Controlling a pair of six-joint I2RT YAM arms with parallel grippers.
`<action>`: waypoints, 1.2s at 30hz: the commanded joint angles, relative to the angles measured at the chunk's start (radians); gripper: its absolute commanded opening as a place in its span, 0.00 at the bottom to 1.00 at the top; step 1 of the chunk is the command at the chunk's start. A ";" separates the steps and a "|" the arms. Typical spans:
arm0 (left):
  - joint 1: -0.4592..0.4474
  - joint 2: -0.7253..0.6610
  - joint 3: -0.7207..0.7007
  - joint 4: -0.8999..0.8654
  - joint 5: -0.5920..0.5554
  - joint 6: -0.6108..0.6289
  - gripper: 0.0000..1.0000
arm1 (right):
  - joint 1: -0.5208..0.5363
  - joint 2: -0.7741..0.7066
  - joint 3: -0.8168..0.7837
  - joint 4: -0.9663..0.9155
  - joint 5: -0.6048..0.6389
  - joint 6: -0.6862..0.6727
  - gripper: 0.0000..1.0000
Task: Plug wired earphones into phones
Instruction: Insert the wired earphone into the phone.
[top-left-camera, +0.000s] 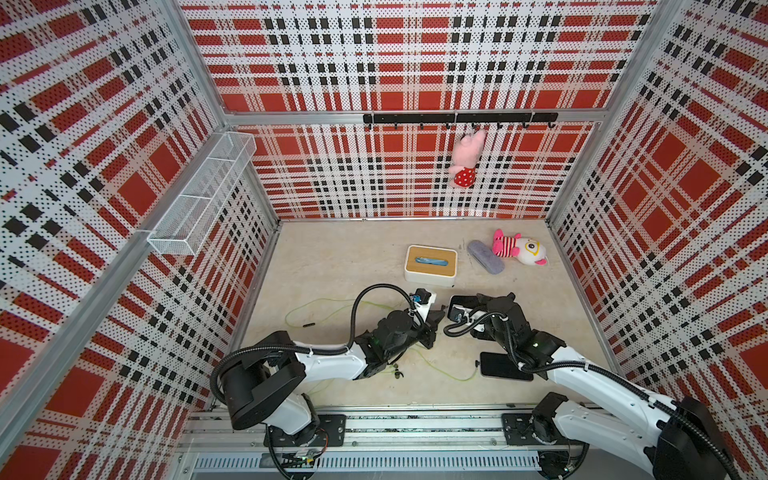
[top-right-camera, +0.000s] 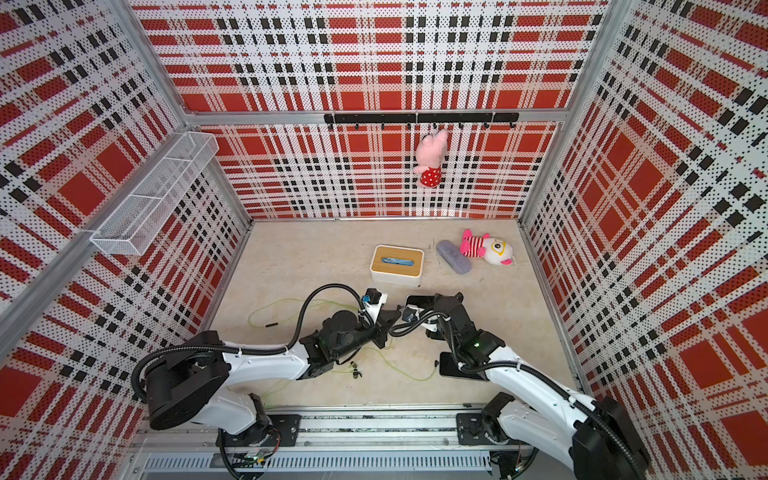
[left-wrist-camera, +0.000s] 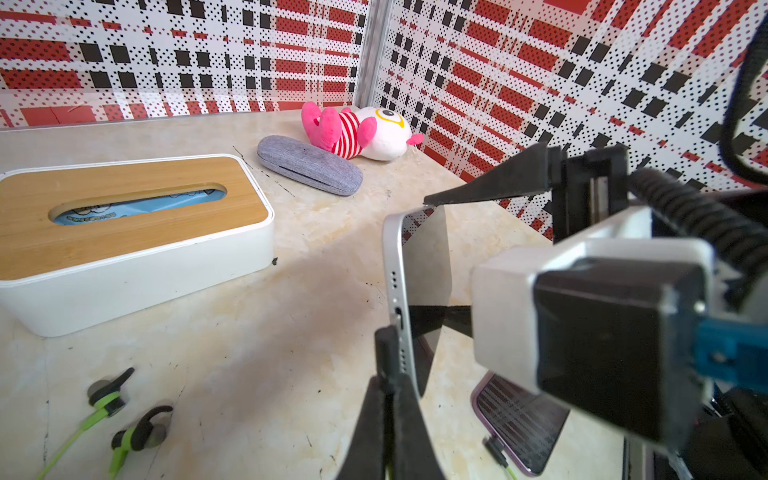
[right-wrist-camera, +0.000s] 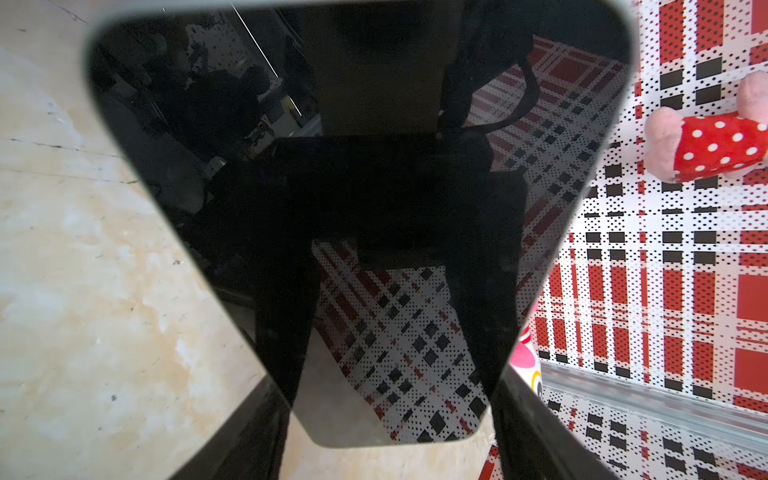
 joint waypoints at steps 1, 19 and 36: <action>-0.004 -0.002 0.017 0.007 0.002 0.014 0.00 | 0.008 -0.016 -0.006 0.054 -0.009 -0.007 0.37; -0.004 0.010 0.025 -0.002 0.014 0.015 0.00 | 0.009 -0.017 -0.005 0.063 -0.021 -0.008 0.37; 0.009 0.027 0.036 -0.008 0.064 -0.005 0.00 | 0.014 -0.005 -0.006 0.058 -0.020 -0.019 0.37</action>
